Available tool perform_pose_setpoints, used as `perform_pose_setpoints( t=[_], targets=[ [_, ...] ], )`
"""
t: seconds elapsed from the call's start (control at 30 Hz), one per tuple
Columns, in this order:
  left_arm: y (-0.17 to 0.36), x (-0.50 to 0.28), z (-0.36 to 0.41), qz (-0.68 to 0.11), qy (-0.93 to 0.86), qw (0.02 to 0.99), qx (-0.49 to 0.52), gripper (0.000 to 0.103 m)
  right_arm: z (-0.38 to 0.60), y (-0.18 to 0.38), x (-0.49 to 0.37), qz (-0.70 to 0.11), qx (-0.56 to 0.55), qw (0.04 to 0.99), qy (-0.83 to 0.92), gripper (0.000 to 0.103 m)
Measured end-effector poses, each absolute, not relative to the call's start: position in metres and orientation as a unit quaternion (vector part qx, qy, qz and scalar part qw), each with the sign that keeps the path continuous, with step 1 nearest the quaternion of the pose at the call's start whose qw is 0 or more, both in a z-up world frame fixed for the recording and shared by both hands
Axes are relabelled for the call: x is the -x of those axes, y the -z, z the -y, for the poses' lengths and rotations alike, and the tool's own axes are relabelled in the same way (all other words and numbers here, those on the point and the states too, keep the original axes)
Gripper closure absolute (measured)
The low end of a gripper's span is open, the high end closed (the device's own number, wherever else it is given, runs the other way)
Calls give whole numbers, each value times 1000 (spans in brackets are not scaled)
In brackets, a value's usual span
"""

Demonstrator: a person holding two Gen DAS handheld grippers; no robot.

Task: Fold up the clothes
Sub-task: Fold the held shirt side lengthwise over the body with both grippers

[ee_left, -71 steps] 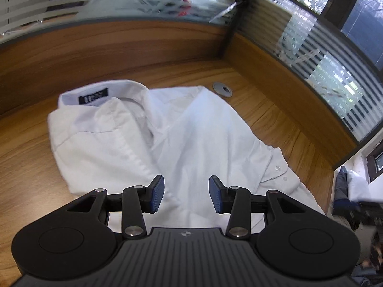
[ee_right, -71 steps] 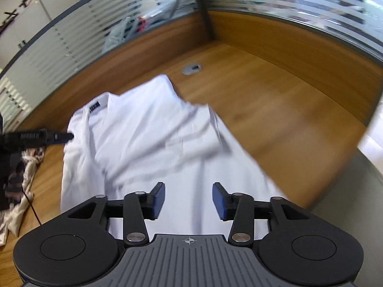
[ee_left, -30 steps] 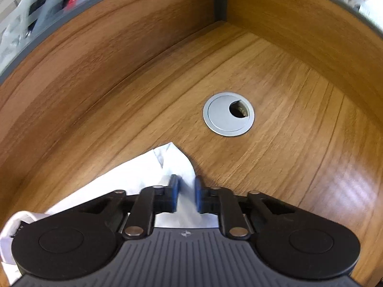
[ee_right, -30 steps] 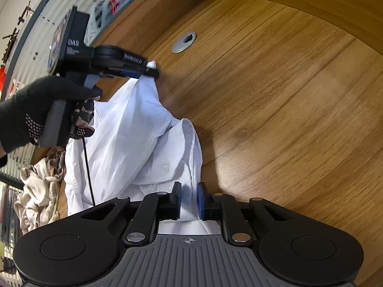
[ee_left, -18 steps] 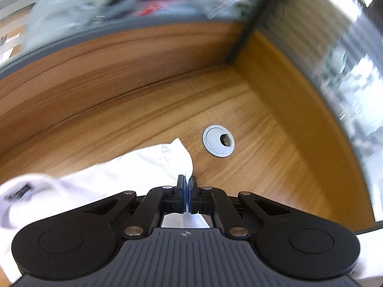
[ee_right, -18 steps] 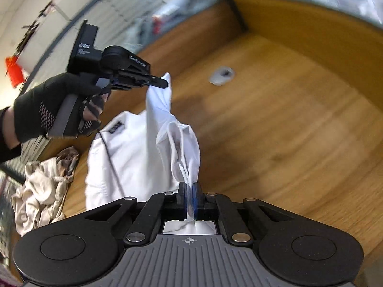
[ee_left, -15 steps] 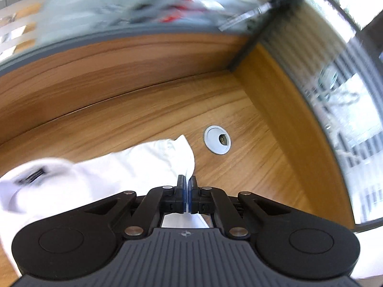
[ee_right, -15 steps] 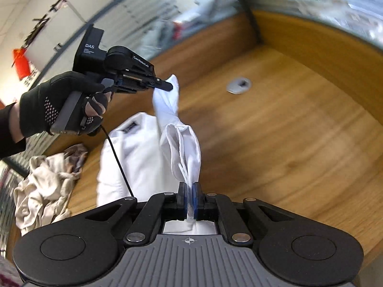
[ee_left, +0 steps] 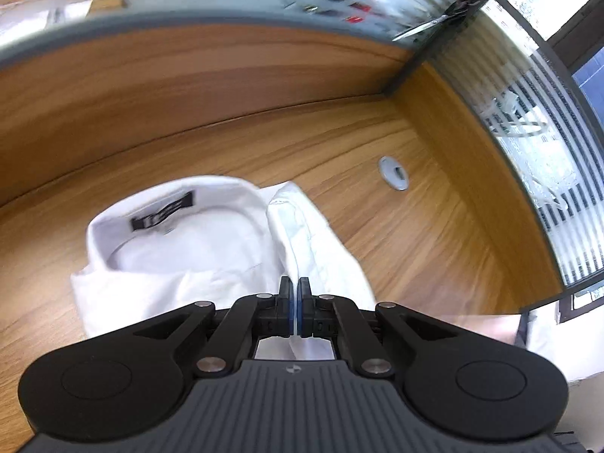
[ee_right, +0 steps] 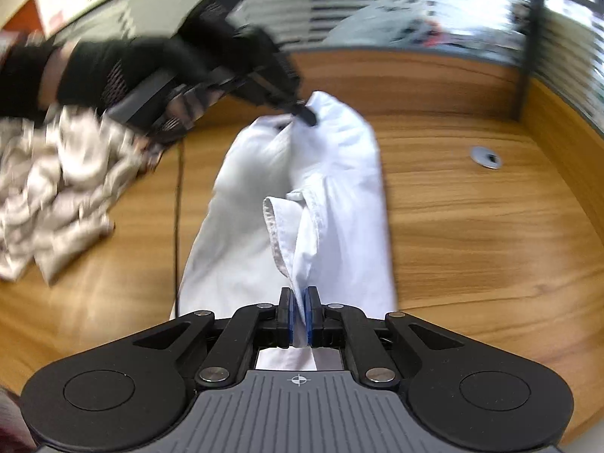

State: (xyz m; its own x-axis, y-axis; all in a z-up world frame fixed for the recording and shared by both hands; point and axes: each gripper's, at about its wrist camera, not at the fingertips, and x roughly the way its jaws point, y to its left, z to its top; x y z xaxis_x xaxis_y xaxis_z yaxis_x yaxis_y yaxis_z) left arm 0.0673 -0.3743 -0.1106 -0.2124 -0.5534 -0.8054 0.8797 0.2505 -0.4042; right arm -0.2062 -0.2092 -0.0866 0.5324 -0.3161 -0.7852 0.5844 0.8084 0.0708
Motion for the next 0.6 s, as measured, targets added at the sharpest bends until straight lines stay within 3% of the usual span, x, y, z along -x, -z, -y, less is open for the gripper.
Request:
perform_pose_setpoints(
  t=[0.23, 0.4, 0.6],
  targets=[
    [126, -68, 359, -500, 578, 622, -171, 101, 175, 130, 175, -468, -90, 841, 256, 94],
    [137, -56, 351, -450, 590, 641, -195, 101, 181, 151, 176, -481, -83, 837, 249, 93],
    [97, -38, 334, -394, 611, 669, -153, 102, 175, 128, 192, -459, -61, 847, 260, 96]
  ],
)
